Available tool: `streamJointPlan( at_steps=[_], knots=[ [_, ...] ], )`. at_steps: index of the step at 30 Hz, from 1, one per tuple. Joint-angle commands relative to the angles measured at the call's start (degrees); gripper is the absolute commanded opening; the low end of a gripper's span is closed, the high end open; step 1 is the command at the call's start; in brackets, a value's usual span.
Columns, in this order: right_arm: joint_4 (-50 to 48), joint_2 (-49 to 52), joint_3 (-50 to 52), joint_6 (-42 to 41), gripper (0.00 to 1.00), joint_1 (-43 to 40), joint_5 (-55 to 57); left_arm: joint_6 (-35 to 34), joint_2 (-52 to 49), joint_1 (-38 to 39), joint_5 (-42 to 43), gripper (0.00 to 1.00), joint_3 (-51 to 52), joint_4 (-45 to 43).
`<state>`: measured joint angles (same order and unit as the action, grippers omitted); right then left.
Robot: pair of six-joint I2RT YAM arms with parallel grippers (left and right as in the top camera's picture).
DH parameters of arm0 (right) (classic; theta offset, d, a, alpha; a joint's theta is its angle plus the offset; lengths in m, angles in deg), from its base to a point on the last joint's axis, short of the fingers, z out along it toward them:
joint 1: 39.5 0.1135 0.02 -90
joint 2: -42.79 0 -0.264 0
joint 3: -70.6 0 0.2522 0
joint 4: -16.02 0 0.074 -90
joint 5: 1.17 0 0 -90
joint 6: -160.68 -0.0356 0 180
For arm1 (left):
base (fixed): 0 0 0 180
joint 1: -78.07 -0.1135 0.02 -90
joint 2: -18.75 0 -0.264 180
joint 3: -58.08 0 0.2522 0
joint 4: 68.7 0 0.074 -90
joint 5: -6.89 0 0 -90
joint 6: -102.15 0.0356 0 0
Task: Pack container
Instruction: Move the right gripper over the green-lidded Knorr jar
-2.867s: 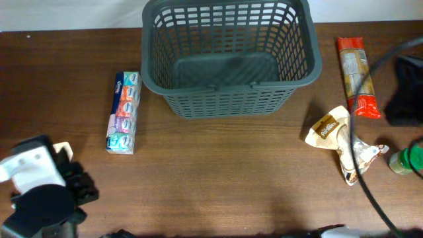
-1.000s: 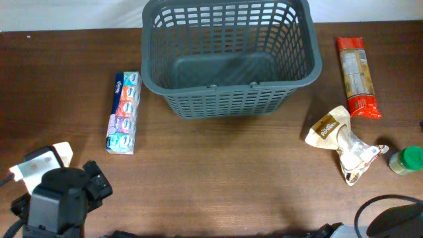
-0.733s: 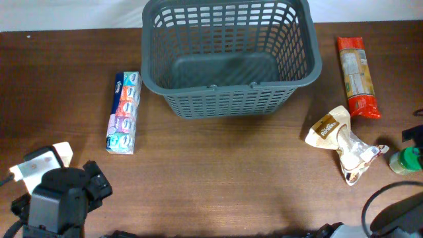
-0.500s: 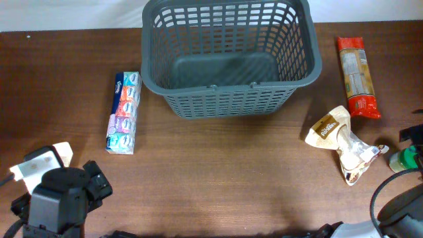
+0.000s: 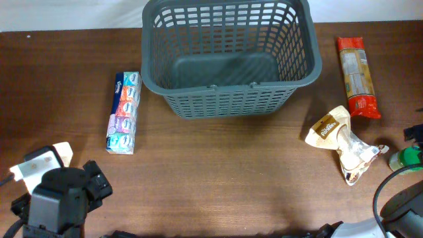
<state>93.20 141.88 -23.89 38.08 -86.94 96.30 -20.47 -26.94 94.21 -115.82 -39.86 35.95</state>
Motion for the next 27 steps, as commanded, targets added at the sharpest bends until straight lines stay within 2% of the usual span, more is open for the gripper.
streamJointPlan(
  at_steps=[1,10,27],
  knots=[
    [-0.6,1.7,-1.2,-0.7,0.99,-0.3,2.0,-0.5,-0.3,-0.3,0.6,1.0,0.4,0.1],
    [-2.9,6.2,-1.3,-0.7,0.99,-0.3,1.6,-0.5,-0.3,-0.3,0.6,0.99,0.4,0.1],
    [-5.2,6.4,-1.3,-0.7,0.99,-1.9,-0.6,-0.5,-0.3,-0.3,0.6,1.0,0.4,0.1]
  ],
)
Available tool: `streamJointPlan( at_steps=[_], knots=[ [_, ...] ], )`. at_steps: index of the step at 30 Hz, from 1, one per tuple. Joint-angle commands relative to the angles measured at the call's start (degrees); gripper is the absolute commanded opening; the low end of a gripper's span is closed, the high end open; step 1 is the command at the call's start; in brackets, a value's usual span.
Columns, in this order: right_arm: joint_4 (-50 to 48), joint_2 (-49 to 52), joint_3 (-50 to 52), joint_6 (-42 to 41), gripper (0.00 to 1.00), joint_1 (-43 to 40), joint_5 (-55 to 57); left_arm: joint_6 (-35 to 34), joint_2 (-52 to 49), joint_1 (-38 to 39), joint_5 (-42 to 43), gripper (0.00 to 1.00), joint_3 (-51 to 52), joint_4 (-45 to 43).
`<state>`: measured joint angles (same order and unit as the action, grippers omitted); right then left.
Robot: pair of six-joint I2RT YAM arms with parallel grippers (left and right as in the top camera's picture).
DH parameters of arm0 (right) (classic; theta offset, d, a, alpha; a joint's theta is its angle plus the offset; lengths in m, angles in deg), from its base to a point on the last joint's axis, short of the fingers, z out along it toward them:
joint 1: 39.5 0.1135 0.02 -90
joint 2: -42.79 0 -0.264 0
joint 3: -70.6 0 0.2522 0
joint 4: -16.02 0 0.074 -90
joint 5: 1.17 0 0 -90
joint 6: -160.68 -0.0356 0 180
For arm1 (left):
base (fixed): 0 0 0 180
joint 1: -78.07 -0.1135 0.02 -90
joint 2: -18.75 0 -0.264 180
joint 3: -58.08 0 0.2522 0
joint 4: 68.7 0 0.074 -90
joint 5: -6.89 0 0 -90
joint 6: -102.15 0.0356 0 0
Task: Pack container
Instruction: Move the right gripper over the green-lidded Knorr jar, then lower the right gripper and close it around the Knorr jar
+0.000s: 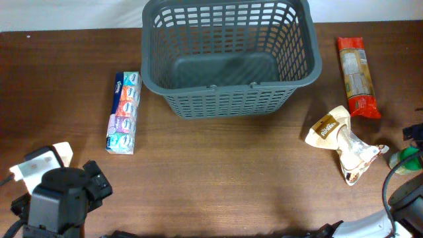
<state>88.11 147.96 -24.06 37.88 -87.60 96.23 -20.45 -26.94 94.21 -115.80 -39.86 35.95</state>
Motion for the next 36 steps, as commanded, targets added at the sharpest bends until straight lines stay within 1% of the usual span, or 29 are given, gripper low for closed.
streamJointPlan(
  at_steps=[1,11,21,29,36],
  knots=[
    [-0.1,0.3,-1.1,-0.5,0.99,-1.6,-0.8,-0.6,-0.3,-0.3,0.6,0.99,0.4,0.1],
    [-0.3,0.9,-1.1,-0.5,0.99,-2.1,-3.1,-0.6,-0.3,-0.3,0.6,1.0,0.4,0.1],
    [-0.8,5.9,-1.1,-0.5,0.99,-2.1,-3.3,-0.6,-0.3,-0.3,0.6,1.0,0.4,0.1],
    [-2.1,6.6,-1.1,-0.5,0.99,-2.1,-3.3,-0.6,-0.3,-0.3,0.6,1.0,0.4,0.1],
    [-2.1,9.7,-1.1,-0.1,0.99,-2.1,-3.4,-0.6,-0.3,-0.3,0.6,0.99,0.4,0.1]
  ],
)
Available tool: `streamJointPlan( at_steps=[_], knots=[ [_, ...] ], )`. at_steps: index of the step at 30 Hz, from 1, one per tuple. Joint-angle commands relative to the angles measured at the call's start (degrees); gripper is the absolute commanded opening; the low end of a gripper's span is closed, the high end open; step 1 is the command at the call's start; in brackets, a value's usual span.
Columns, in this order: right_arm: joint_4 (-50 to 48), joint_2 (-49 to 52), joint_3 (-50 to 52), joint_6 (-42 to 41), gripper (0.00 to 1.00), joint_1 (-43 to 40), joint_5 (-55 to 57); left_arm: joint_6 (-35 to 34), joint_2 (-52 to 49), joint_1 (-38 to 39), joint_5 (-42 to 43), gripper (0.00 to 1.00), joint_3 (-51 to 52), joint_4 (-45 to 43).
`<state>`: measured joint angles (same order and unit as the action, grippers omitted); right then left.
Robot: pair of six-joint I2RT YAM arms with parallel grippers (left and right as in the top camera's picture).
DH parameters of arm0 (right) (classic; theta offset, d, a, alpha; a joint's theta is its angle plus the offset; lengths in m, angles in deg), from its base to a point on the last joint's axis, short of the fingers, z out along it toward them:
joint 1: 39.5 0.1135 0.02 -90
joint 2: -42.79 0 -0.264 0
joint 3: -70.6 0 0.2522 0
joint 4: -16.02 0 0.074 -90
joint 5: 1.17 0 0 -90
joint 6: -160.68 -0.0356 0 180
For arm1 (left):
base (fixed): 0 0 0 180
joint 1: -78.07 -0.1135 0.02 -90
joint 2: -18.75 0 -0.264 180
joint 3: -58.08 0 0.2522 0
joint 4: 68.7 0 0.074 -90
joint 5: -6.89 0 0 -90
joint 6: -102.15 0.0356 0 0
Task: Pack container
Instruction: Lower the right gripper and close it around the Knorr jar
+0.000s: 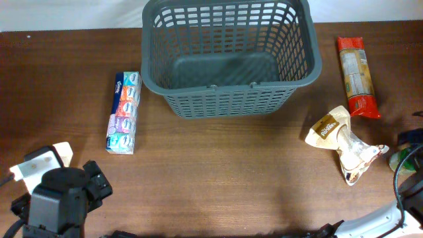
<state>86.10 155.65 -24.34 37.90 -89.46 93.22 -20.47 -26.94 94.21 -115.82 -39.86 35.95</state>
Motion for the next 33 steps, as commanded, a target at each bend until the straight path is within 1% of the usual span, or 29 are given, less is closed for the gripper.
streamJointPlan(
  at_steps=[1,33],
  knots=[
    [-0.1,2.3,-0.8,-0.1,0.99,-0.3,-0.3,-0.5,-0.3,-0.3,0.6,1.0,0.4,0.1],
    [-2.3,3.0,-0.7,1.0,0.99,-0.3,0.1,-0.5,-0.3,-0.3,0.6,1.0,0.4,0.1]
  ],
)
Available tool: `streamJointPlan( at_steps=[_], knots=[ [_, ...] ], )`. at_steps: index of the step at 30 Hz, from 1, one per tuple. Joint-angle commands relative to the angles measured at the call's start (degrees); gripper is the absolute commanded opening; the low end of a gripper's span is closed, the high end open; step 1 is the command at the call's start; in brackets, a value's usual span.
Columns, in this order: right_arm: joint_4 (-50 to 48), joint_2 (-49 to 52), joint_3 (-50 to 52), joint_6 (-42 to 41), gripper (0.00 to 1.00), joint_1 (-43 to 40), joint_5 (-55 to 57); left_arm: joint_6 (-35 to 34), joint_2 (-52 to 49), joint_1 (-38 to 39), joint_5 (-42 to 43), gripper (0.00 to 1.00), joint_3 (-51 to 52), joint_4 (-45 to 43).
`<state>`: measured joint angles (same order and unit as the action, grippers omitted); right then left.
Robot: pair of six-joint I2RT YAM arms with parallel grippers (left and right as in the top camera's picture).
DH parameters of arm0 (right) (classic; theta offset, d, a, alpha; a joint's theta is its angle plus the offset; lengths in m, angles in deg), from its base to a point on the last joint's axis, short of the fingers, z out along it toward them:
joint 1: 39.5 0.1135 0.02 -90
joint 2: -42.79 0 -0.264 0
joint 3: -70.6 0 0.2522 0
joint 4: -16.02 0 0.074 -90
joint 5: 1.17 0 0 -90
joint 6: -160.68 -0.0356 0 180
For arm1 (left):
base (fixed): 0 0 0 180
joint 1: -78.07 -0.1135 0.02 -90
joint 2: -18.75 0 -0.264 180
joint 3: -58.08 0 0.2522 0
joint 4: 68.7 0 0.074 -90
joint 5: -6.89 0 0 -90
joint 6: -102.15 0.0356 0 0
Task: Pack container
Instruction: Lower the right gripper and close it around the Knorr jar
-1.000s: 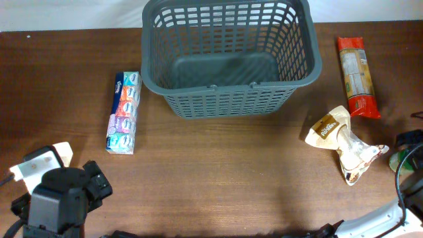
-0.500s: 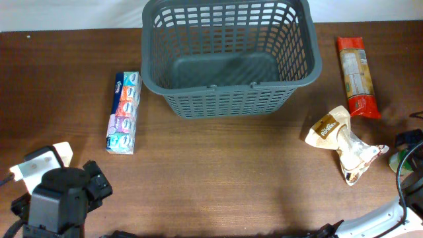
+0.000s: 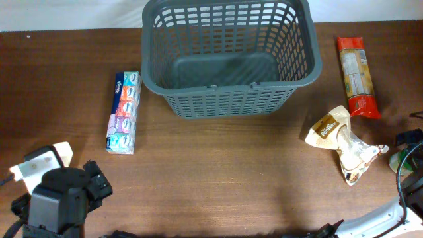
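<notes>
The grey slatted basket (image 3: 228, 56) stands empty at the back centre. A pack of tissue packets (image 3: 123, 112) lies to its left. A red pasta packet (image 3: 357, 76) lies to its right, with a crumpled brown and white snack bag (image 3: 344, 142) in front of it. My left arm (image 3: 56, 198) sits at the front left corner, its fingers not distinguishable. Only a black end of the right gripper (image 3: 410, 138) shows at the right edge, close to the snack bag, jaws hidden.
A green thing (image 3: 399, 159) lies at the right edge, half covered by the right arm's cable (image 3: 400, 192). A white piece (image 3: 39, 162) sits by the left arm. Brown tabletop (image 3: 225, 178) stretches in front of the basket.
The right arm's black end and cable at the right edge have shifted very slightly. The basket, the packets and the left arm stand as they were.
At first the green thing showed plainly at the right edge with the right arm's black end above it. Over the later moments the arm's cable came to lie across it, so less green shows. No packet has moved and the basket holds nothing.
</notes>
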<state>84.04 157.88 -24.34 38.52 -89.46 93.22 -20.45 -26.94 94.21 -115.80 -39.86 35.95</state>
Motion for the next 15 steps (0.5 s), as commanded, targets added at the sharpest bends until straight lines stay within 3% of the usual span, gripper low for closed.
streamJointPlan(
  at_steps=[1,15],
  knots=[
    [-0.3,0.9,-0.7,0.4,0.99,-0.3,0.1,-0.6,-0.3,-0.3,0.6,1.0,0.4,0.1],
    [-1.0,3.0,-0.7,1.3,0.99,-0.3,0.1,-0.6,-0.3,-0.3,0.6,1.0,0.4,0.1]
  ],
)
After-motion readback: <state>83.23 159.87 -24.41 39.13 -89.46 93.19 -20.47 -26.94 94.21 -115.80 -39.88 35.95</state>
